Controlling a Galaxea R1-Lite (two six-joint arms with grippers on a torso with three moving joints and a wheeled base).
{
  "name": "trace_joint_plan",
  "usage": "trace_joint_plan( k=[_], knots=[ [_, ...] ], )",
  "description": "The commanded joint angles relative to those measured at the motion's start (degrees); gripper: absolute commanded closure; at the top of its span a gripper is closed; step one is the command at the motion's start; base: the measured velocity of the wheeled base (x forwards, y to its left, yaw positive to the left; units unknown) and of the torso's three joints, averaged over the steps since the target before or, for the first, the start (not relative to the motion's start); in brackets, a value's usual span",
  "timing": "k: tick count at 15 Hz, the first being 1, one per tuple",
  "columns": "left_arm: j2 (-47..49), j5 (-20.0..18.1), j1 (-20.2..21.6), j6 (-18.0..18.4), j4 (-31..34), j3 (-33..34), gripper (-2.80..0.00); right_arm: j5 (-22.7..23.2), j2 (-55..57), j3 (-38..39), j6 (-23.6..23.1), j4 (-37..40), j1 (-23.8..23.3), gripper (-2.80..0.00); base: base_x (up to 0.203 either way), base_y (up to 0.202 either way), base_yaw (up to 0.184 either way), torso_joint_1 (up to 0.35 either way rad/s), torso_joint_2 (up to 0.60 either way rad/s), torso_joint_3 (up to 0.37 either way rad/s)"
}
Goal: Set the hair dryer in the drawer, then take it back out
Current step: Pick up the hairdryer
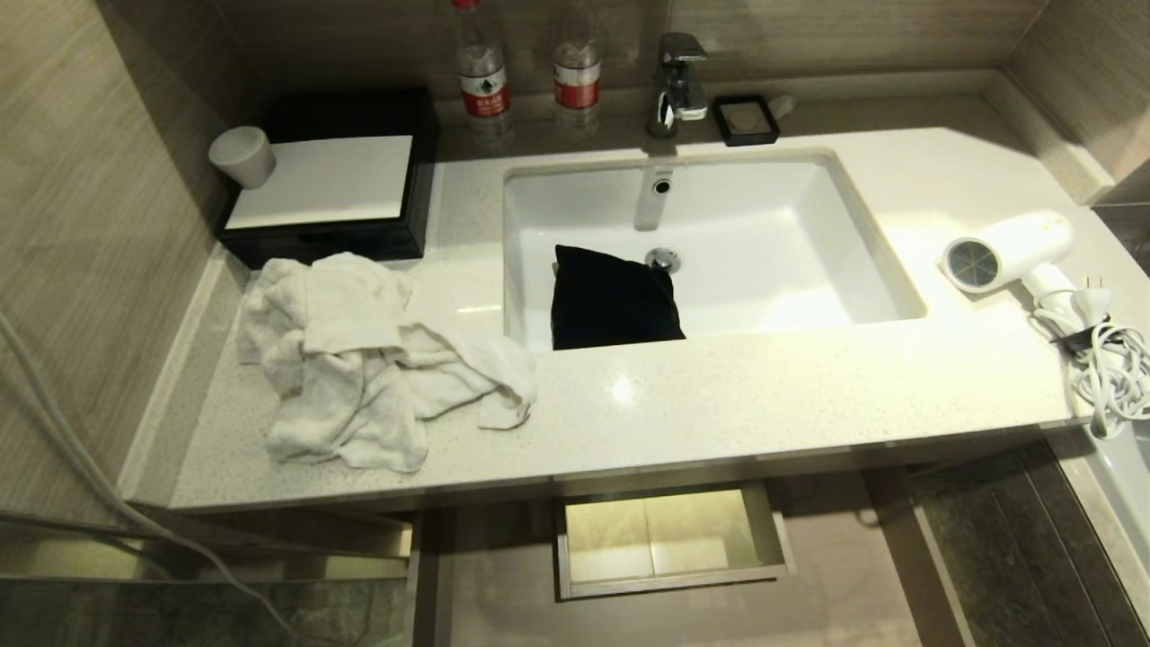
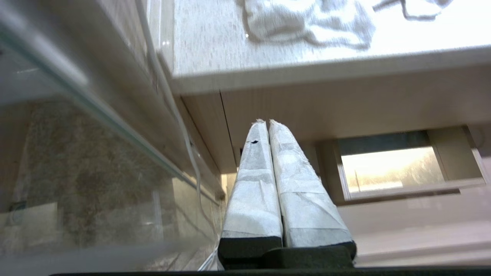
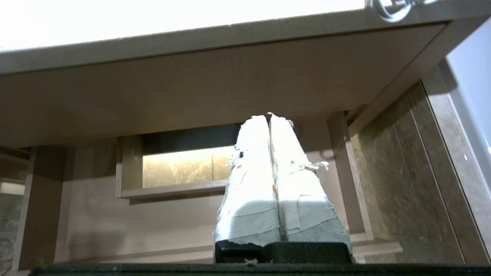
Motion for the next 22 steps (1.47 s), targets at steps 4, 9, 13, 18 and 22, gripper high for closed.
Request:
trace_joint_plan(
  k=[4,9,13,18,22],
  knots=[
    [0.0,0.0,0.0,0.0,0.0,0.1,0.00,0.0,0.0,0.2,0.1,0.0,0.1,0.00,0.000,0.000,0.000,0.379,-0.29,0.080],
    [0.0,0.0,0.0,0.0,0.0,0.1,0.00,-0.1,0.0,0.2,0.3,0.0,0.0,0.00,0.000,0.000,0.000,0.367,-0.35,0.022],
    [0.0,0.0,0.0,0.0,0.0,0.1,0.00,-0.2,0.0,0.2,0.6,-0.1,0.0,0.00,0.000,0.000,0.000,0.053,-0.05,0.011],
    [0.0,0.0,0.0,0.0,0.0,0.1,0.00,-0.2,0.0,0.1,0.6,-0.1,0.0,0.00,0.000,0.000,0.000,0.000,0.00,0.000],
    [0.0,0.0,0.0,0.0,0.0,0.1,0.00,-0.2,0.0,0.1,0.7,-0.1,0.0,0.00,0.000,0.000,0.000,0.000,0.00,0.000]
  ],
)
